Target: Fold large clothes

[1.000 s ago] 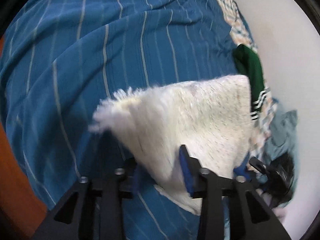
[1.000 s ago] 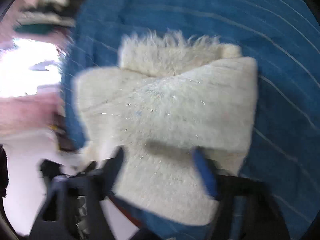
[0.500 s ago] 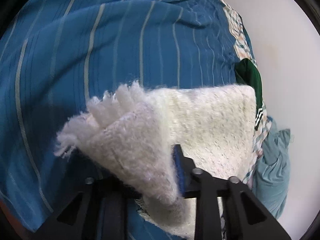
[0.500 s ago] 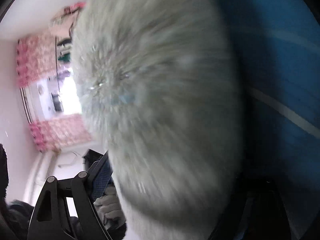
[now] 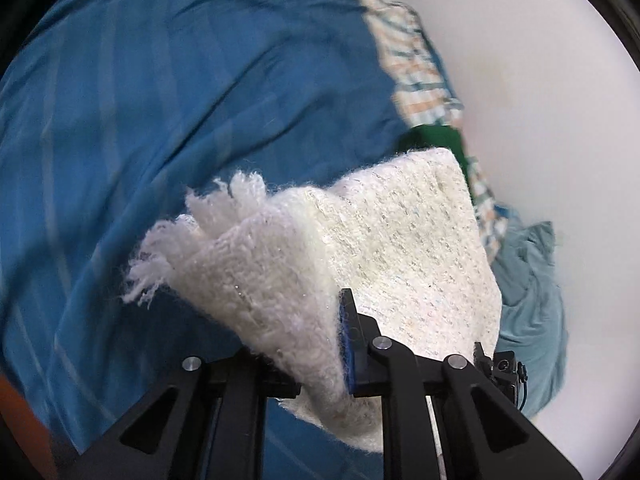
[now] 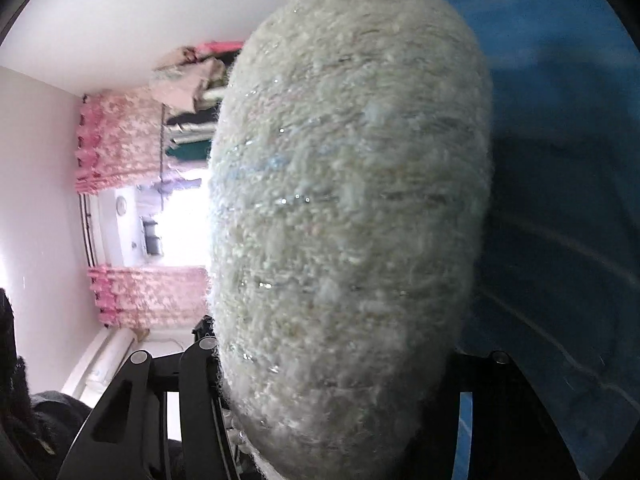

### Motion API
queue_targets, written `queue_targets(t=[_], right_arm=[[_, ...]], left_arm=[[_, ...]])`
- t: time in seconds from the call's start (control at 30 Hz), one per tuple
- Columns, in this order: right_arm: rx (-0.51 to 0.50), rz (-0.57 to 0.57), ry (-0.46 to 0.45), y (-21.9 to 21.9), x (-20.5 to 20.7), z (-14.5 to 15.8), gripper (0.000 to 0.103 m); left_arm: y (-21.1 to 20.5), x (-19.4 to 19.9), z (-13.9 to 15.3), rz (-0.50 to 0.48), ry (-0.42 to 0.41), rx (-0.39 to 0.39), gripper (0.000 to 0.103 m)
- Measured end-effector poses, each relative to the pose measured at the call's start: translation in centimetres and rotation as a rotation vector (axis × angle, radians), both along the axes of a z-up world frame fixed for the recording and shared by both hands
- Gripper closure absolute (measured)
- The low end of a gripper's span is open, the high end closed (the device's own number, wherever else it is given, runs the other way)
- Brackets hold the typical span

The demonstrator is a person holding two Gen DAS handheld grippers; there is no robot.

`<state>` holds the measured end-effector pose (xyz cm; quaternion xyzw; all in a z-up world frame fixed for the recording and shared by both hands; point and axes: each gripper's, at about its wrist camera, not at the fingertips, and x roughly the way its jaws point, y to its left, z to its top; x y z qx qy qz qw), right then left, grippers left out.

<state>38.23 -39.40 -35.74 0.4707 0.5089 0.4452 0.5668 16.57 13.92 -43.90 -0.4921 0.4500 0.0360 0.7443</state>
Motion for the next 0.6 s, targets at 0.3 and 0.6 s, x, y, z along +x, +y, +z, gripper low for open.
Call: queue_targets(t=[0.3, 0.6], right_arm=[[0.015, -0.225, -0.103, -2.4, 10.9, 10.9, 0.046], [0.049, -0.322, -0.170, -11.5, 28.5, 13.8, 0.046]], left_arm=[[0.8, 18.1, 7.8, -0.190, -0.190, -0.009, 0.091], [-4.0, 37.8, 8.1, -0.241, -0.286, 0.014, 0.091]])
